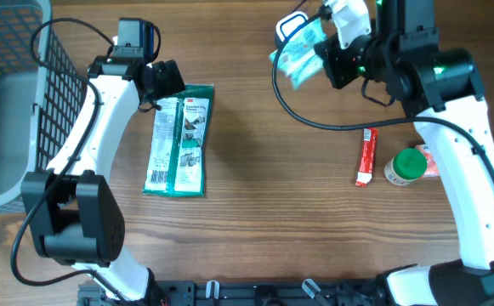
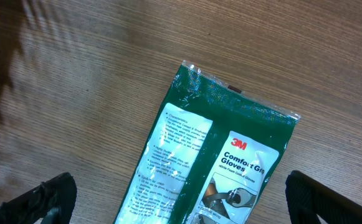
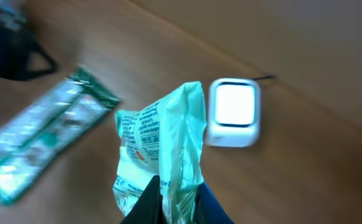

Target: Scan the item barcode

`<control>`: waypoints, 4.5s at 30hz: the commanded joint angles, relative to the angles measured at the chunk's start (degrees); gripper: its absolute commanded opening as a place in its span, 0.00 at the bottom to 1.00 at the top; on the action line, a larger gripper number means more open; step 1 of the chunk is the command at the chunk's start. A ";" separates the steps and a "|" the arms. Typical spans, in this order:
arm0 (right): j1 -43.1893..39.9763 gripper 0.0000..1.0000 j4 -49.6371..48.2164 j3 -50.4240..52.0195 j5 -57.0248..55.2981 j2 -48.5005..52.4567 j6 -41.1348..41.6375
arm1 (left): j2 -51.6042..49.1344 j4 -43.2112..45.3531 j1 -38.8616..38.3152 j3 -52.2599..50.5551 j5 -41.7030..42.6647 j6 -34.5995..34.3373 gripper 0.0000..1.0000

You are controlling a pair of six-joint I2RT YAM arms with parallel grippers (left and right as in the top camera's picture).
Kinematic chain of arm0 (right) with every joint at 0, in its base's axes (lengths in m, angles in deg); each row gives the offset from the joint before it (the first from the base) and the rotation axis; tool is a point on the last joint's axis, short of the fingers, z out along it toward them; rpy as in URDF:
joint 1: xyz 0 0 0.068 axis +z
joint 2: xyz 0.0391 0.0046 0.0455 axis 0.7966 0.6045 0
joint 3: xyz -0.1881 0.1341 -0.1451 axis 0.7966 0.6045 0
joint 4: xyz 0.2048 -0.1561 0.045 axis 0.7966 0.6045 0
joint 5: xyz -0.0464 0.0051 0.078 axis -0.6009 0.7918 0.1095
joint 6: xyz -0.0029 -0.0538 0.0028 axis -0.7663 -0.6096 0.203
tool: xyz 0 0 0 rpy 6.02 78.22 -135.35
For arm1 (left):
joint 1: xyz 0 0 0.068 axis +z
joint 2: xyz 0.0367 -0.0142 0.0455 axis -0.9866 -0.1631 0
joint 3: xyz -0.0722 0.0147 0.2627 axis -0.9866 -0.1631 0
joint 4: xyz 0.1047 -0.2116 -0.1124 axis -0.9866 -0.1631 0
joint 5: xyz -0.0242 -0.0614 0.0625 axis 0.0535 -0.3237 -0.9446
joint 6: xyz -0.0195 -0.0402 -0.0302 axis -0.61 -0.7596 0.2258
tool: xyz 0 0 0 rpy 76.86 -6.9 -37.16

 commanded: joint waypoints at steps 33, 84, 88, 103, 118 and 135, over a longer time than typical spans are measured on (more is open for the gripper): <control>16.79 0.04 -40.09 0.22 -50.01 38.05 -24.24 | 0.11 -0.02 0.07 0.35 -0.52 0.28 1.00; 4.55 0.17 7.69 28.65 -14.62 6.45 21.57 | 0.13 -0.02 0.07 0.35 -0.52 0.28 1.00; 4.55 0.69 3.15 28.68 -18.32 6.45 25.83 | 0.11 -0.02 0.07 0.35 -0.52 0.28 1.00; 11.50 0.07 -0.37 36.89 -1.90 6.60 50.23 | 0.13 -0.02 0.07 0.35 -0.52 0.28 1.00; 7.69 0.11 2.49 42.75 -15.26 6.60 53.00 | 0.13 -0.02 0.07 0.35 -0.52 0.28 1.00; 9.99 0.04 -3.45 37.86 -2.84 6.99 51.58 | 0.13 -0.02 0.07 0.35 -0.52 0.31 1.00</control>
